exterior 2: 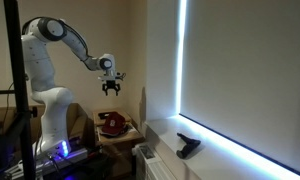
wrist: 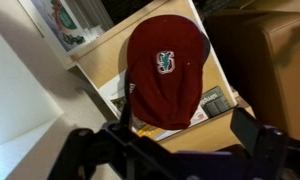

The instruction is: Remove the sponge from the dish, put it on the table, and then put it back in the dish

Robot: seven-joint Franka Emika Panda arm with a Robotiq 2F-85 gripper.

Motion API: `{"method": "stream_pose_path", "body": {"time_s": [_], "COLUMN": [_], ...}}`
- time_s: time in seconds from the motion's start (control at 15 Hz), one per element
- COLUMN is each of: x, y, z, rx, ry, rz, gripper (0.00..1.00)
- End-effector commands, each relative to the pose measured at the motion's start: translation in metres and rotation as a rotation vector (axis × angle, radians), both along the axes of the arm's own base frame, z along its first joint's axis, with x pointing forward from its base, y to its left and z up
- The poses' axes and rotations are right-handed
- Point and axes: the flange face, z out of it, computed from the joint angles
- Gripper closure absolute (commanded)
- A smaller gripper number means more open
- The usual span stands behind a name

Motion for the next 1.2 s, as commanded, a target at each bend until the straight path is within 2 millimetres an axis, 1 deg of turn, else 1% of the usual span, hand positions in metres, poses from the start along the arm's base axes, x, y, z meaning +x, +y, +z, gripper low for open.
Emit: {"method": "stream_pose_path", "body": {"time_s": [0.0,0.13,0.27,0.33,0.4,0.47,0.53,0.6,0.73,0.8,0.87,0.93,1.0,1.07,1.13], "x": [-0.002,0.001,0.012,0.016,0.02,-0.002,0.001,0.001,0.002,0.003,0.013,0.026,0.038,0.052,0.065], "y": [0.084,0.143,0.196,0.216,0.228,0.211,0.221,0.223,0.218,0.215,0.22,0.23,0.235,0.247,0.255], "z": [-0.027,-0.037,-0.044,-0.047,-0.047,-0.04,-0.043,-0.046,-0.043,-0.049,-0.061,-0.072,-0.078,-0.087,-0.094], "rx": [0.078,0.139,0.205,0.235,0.248,0.209,0.214,0.213,0.213,0.191,0.179,0.211,0.236,0.269,0.287], "ry": [0.039,0.051,0.033,0.029,0.031,0.028,0.033,0.039,0.034,0.062,0.04,-0.001,-0.031,-0.06,-0.091], "rz": [0.177,0.274,0.338,0.345,0.345,0.323,0.332,0.331,0.324,0.321,0.289,0.218,0.163,0.098,0.046], "gripper": [0.0,0.0,0.0,0.0,0.0,0.0,0.0,0.0,0.0,0.0,0.0,0.0,0.0,0.0,0.0]}}
